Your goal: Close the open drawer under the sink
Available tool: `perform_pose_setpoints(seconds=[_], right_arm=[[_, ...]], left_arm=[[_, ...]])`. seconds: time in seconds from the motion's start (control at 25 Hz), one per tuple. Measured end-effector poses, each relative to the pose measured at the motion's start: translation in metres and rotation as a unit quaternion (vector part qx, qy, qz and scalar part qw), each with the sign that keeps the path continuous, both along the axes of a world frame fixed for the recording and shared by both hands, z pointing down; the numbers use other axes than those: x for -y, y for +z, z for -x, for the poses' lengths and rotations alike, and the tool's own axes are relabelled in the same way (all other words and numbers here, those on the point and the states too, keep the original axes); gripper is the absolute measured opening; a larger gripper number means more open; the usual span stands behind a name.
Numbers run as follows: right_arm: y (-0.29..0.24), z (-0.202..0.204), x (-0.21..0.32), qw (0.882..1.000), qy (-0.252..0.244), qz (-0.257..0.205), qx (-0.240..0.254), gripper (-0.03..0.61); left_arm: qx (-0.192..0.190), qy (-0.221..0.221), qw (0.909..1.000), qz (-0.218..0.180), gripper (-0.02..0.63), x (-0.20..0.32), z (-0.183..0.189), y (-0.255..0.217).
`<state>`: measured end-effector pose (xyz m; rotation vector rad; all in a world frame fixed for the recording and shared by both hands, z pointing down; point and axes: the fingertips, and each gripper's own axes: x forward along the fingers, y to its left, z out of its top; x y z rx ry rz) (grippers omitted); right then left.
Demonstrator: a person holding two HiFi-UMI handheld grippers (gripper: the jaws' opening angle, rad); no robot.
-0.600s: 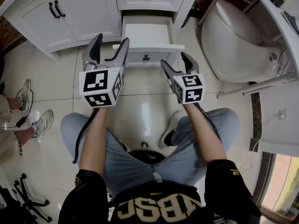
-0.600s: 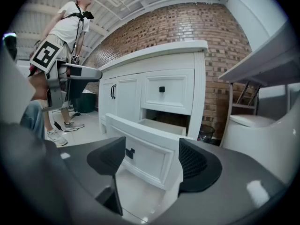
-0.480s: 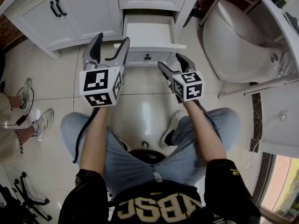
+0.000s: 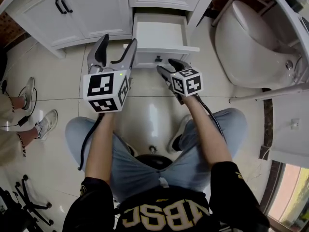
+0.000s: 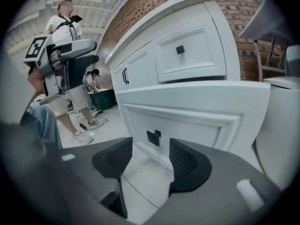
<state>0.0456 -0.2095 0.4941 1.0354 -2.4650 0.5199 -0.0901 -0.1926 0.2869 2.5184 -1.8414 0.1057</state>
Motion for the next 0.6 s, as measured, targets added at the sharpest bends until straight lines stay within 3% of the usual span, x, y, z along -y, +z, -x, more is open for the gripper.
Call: perform_pose_setpoints(seconds=[0.2,0.4,0.6], right_arm=[[0.009,0.015,0.012,1.000,0.004,0.013,-0.004,0.217],[0.018,0.022,0.025,1.000,0.009,0.009,-0.026,0.114],[0.018,0.024,0.043,0.998,0.019,-0.011,-0.052,0.113]], left_arm=[[-0.004,0.001,1.0000,0.008,0.328,0.004,0.002,0.005],[-0.013,-0.005,0.9998,0.017,0.328,0.010,0.011,0.011],[-0.021,-0.002,0.9994,0.027,0.328,0.013,0.015,0.017]])
